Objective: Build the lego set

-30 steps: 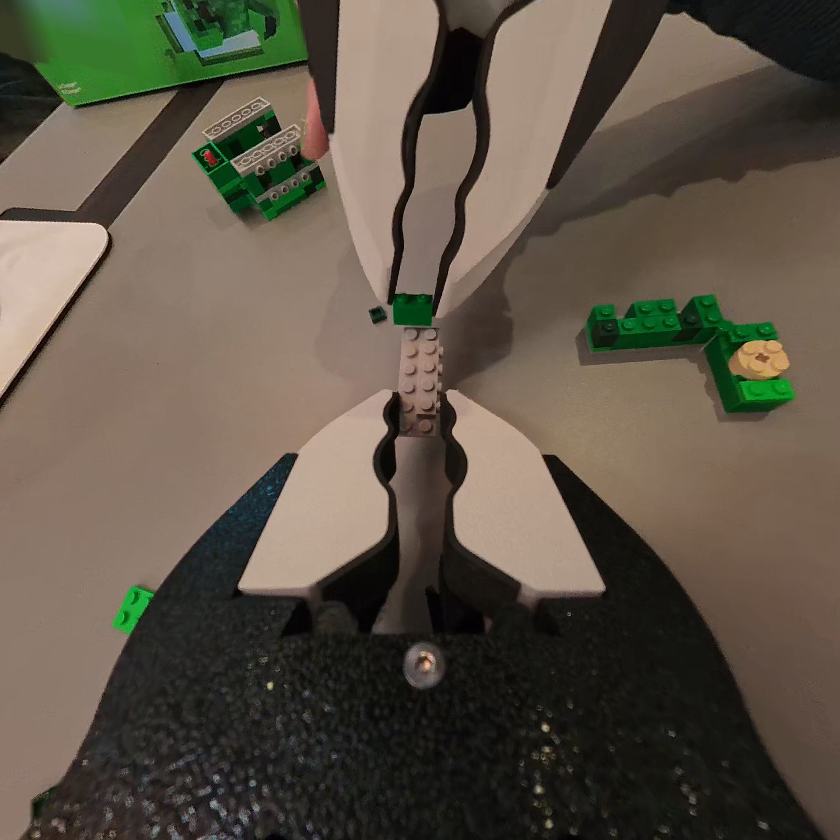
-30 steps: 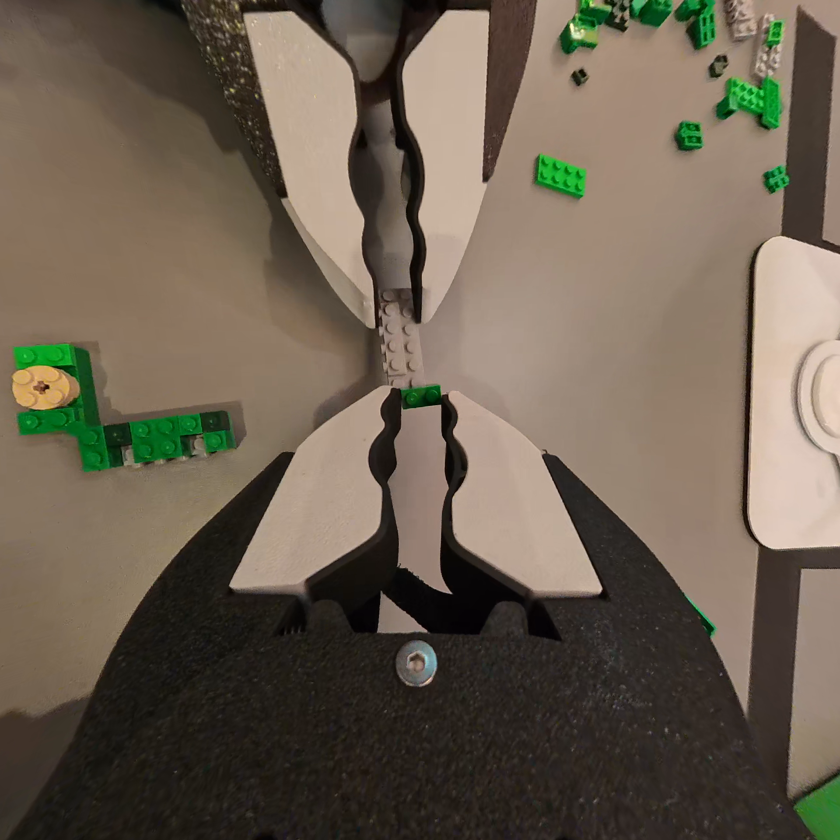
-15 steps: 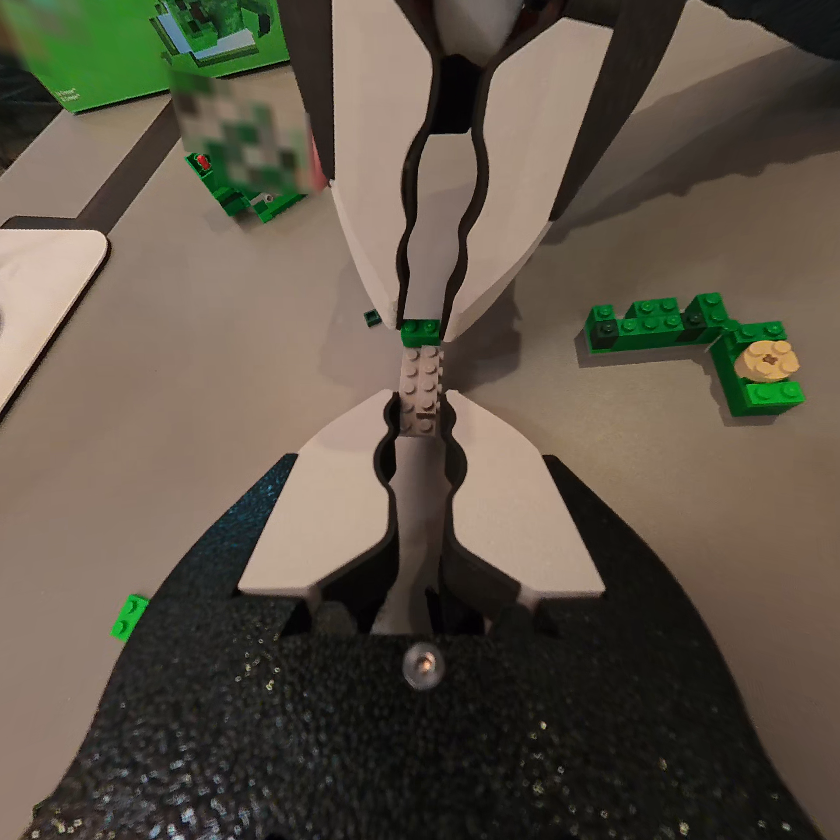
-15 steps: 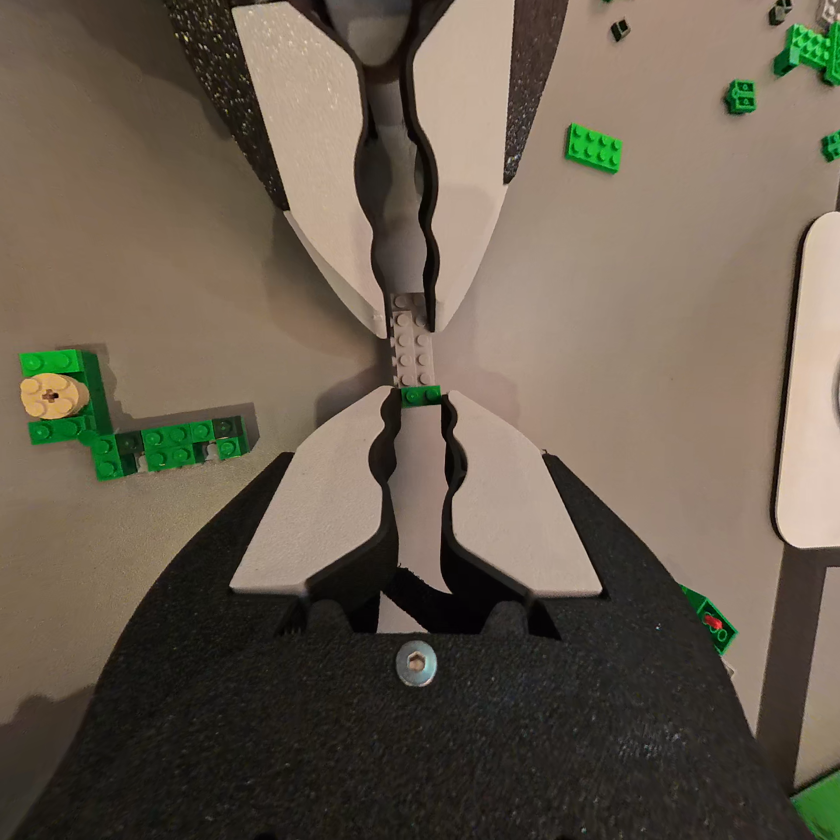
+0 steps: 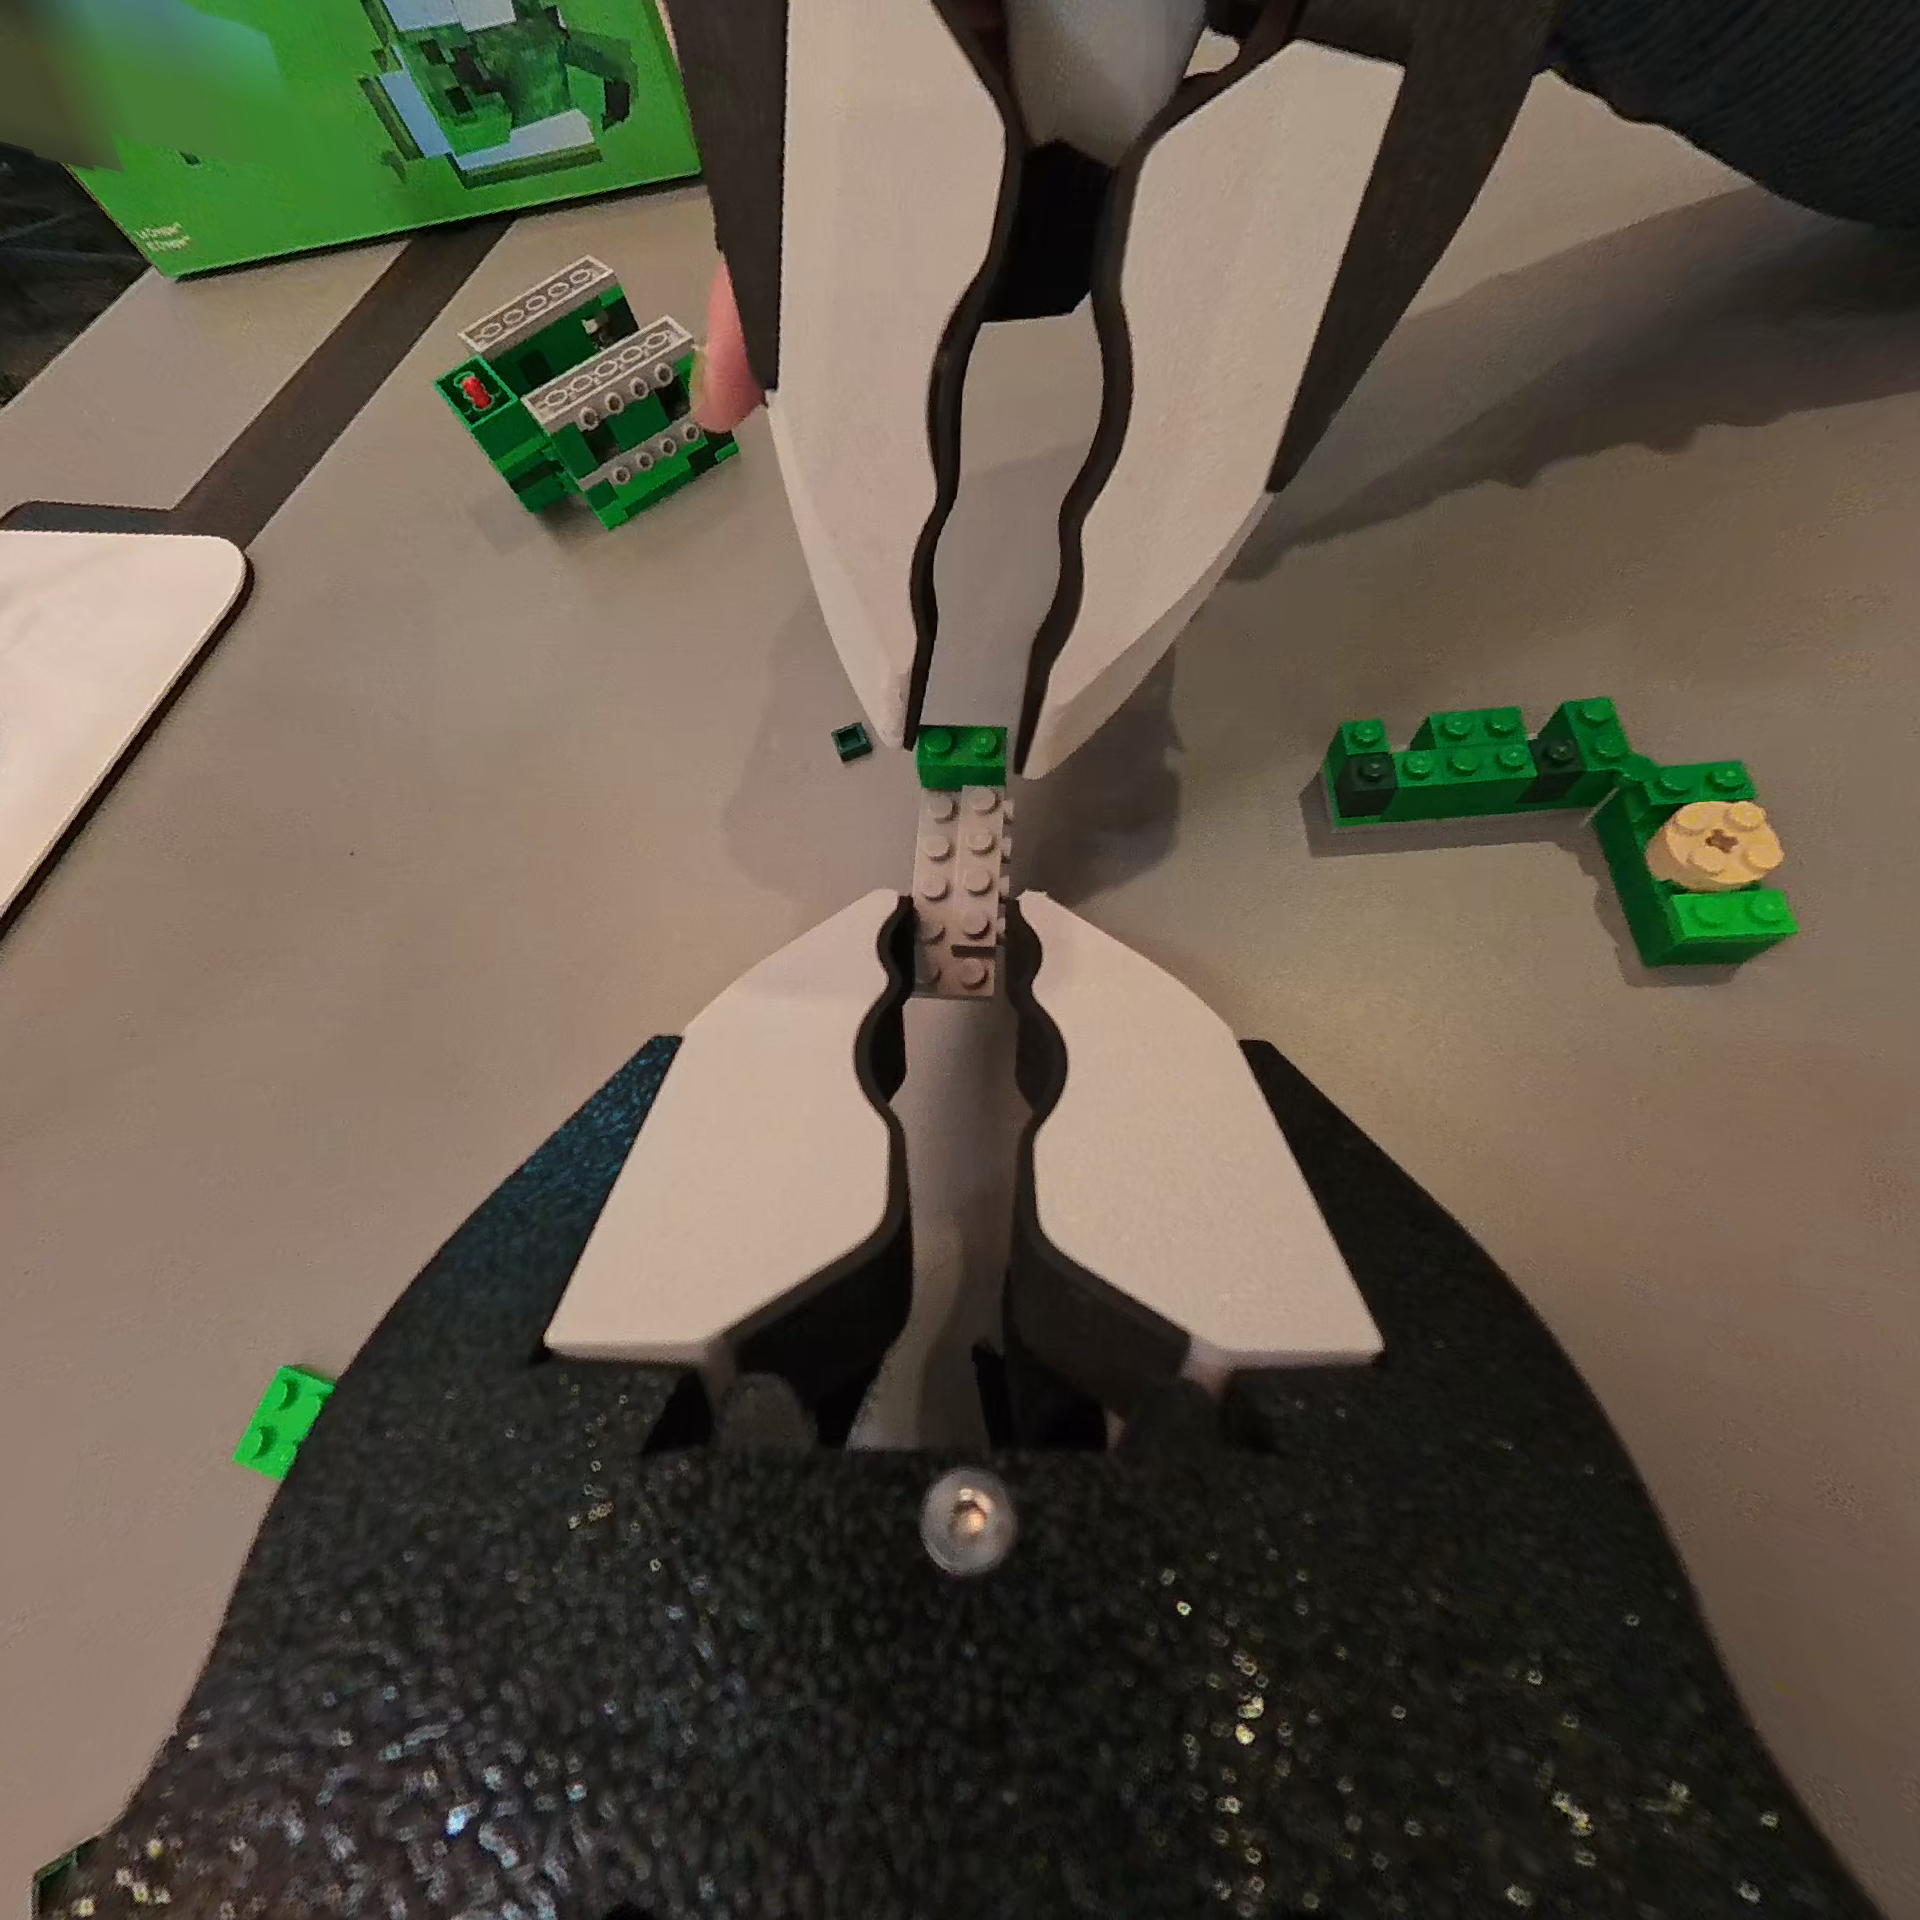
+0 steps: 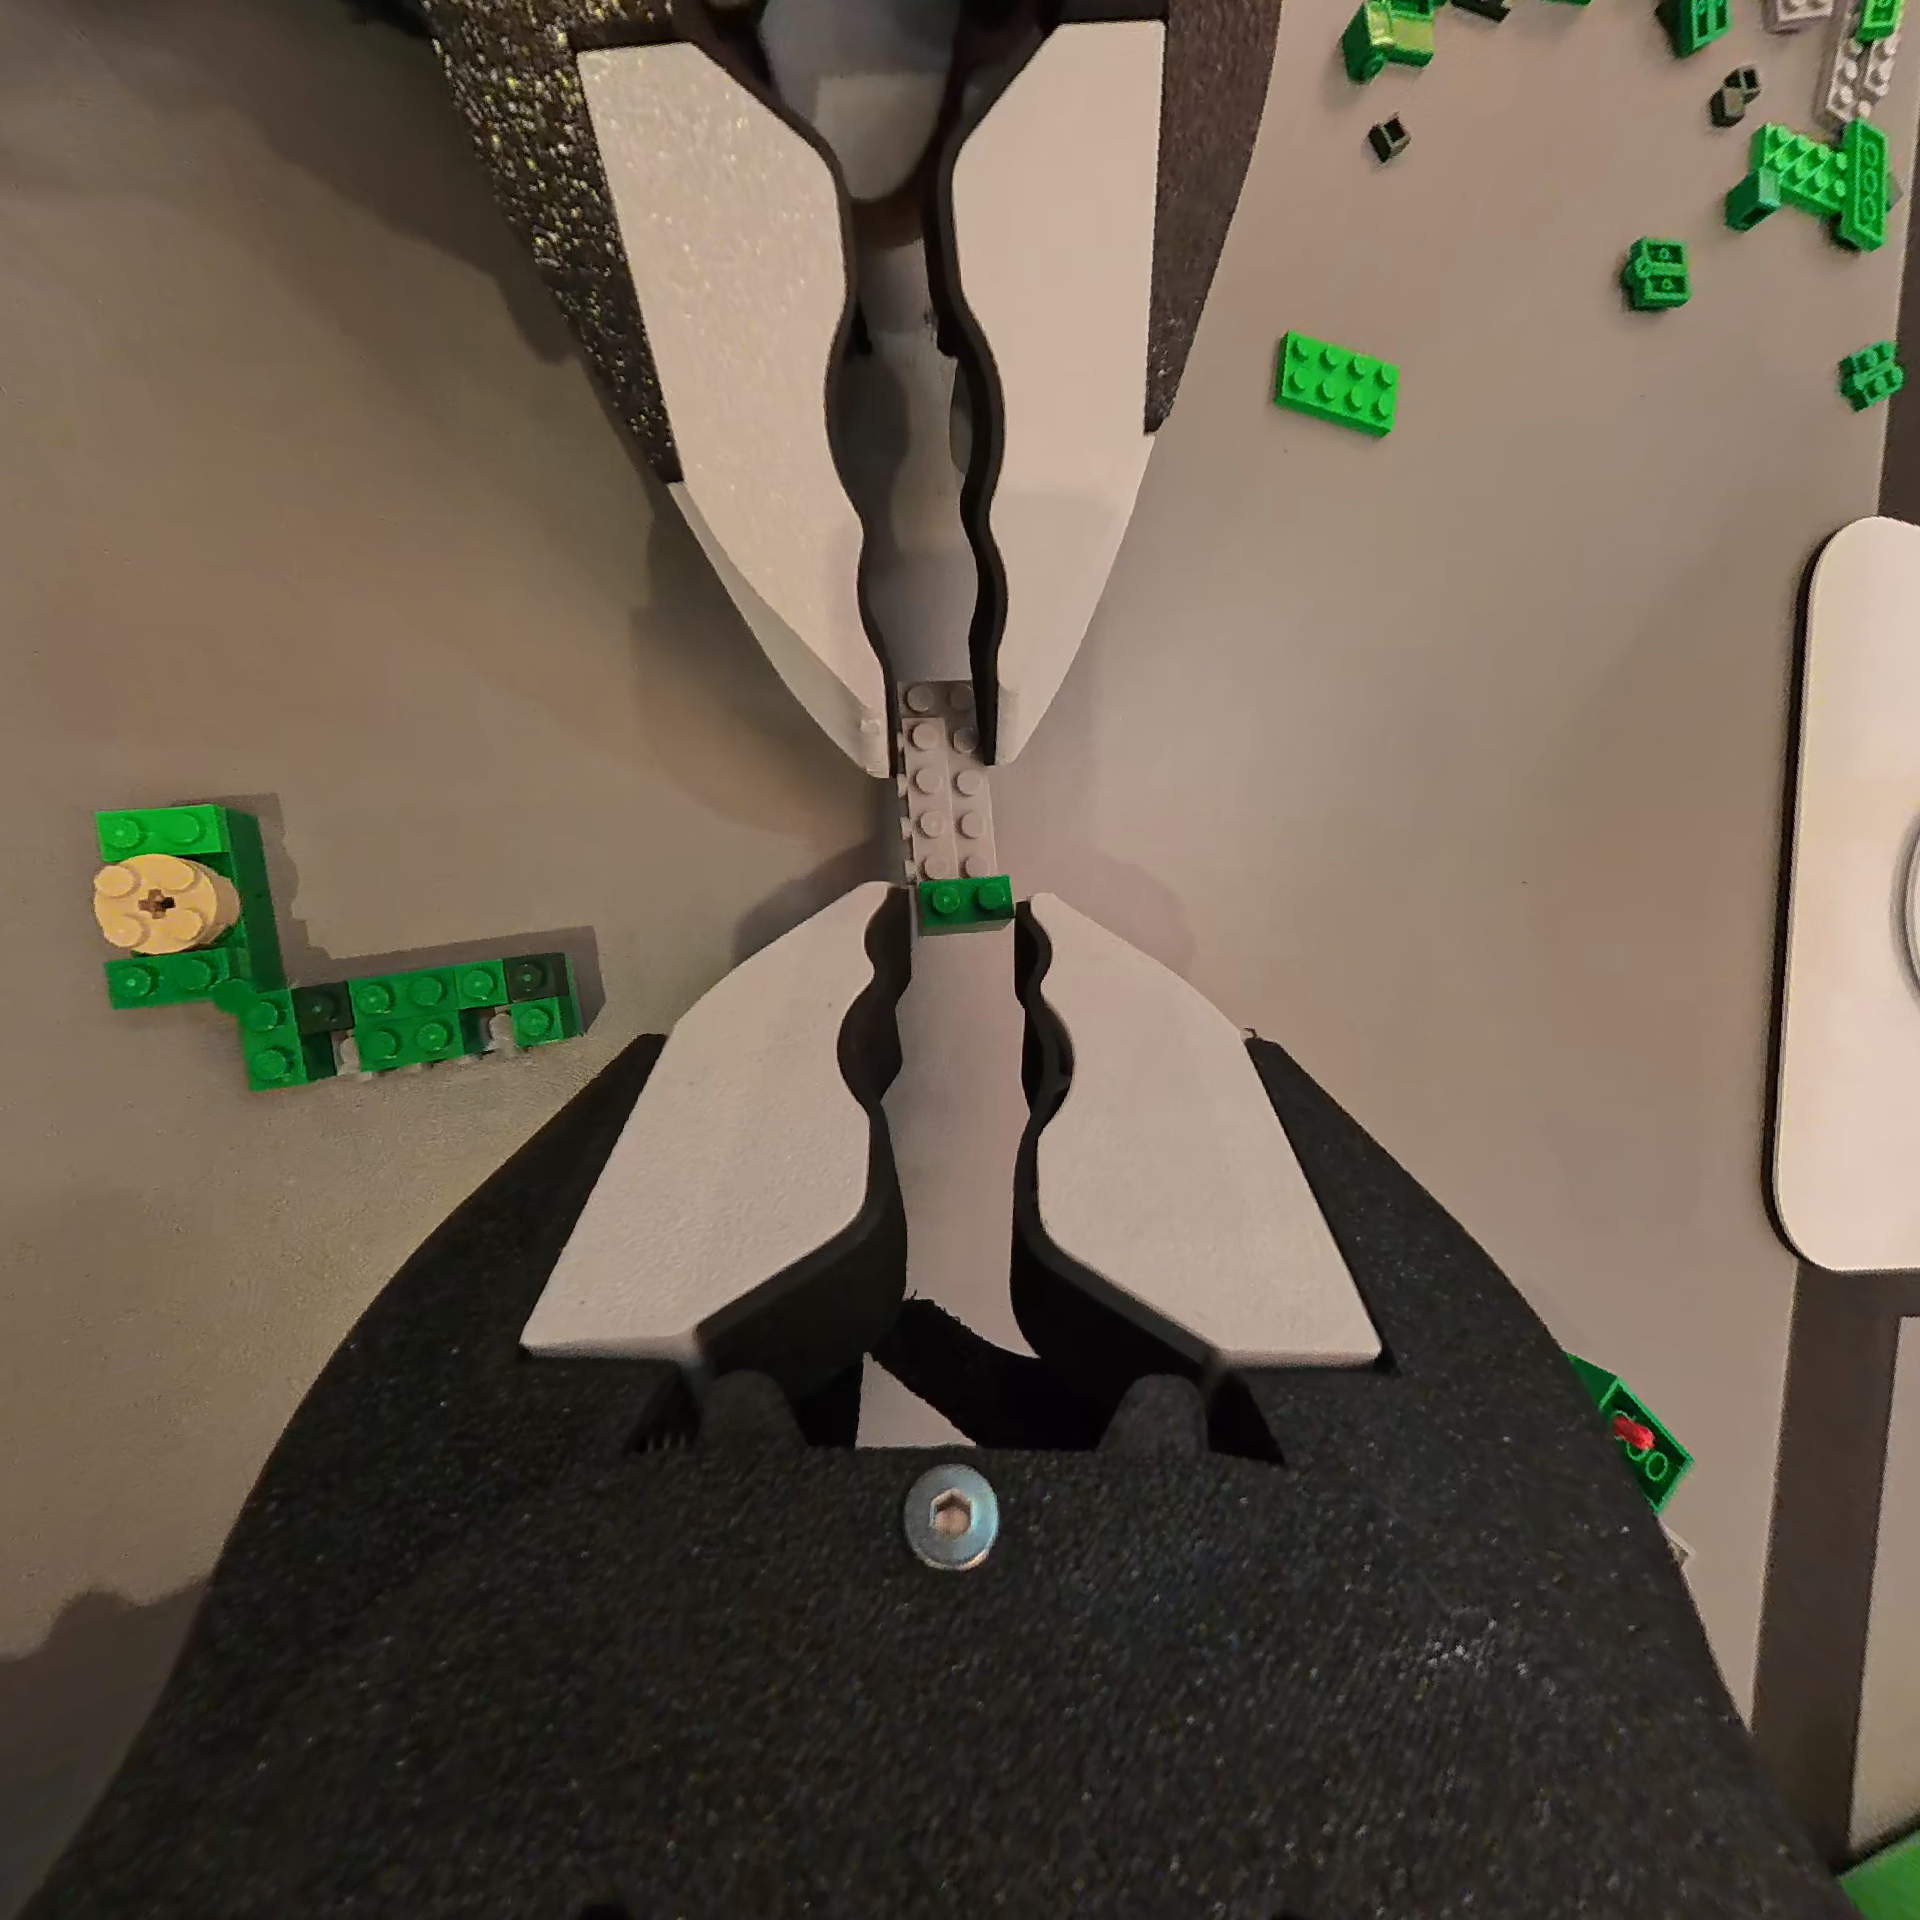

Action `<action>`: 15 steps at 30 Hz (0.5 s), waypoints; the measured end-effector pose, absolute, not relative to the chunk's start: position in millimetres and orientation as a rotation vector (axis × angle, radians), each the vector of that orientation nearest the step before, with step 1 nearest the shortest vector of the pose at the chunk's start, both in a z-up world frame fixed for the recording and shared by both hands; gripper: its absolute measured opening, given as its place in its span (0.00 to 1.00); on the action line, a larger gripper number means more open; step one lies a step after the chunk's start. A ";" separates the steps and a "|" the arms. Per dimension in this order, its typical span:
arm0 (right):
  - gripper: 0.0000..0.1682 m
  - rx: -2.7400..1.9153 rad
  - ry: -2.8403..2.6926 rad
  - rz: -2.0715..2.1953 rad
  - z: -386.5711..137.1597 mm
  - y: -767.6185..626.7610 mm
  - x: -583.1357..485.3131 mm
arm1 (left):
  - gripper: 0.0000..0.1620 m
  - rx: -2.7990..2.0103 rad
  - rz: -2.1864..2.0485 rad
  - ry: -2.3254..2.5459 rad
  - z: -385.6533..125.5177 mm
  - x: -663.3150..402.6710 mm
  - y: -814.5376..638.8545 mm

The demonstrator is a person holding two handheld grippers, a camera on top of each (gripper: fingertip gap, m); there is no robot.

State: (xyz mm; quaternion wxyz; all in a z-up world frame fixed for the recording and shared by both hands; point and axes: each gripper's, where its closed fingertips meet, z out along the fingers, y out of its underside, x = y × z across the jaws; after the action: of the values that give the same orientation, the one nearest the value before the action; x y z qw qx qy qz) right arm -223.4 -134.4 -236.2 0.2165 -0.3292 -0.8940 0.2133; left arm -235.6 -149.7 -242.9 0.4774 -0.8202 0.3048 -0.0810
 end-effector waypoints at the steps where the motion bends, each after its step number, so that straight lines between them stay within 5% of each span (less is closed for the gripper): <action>1: 0.12 -0.911 -2.476 0.593 -235.9 -134.7 -223.6 | 0.10 -2.004 -0.198 0.742 -242.8 -236.1 -149.7; 9: 0.26 -0.801 -2.303 0.566 -217.3 -122.8 -238.9 | 0.10 -2.014 -0.201 0.587 -233.5 -253.7 -145.9; 15: 0.26 -0.320 -1.847 0.278 -197.6 -117.6 -268.4 | 0.10 -2.034 -0.214 0.417 -228.9 -274.4 -144.2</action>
State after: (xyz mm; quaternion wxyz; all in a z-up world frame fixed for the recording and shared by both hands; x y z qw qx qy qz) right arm -268.4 -117.6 -197.6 0.5838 -0.1371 -0.7913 0.1193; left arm -274.4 -144.2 -228.9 0.5031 -0.8421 0.1728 -0.0887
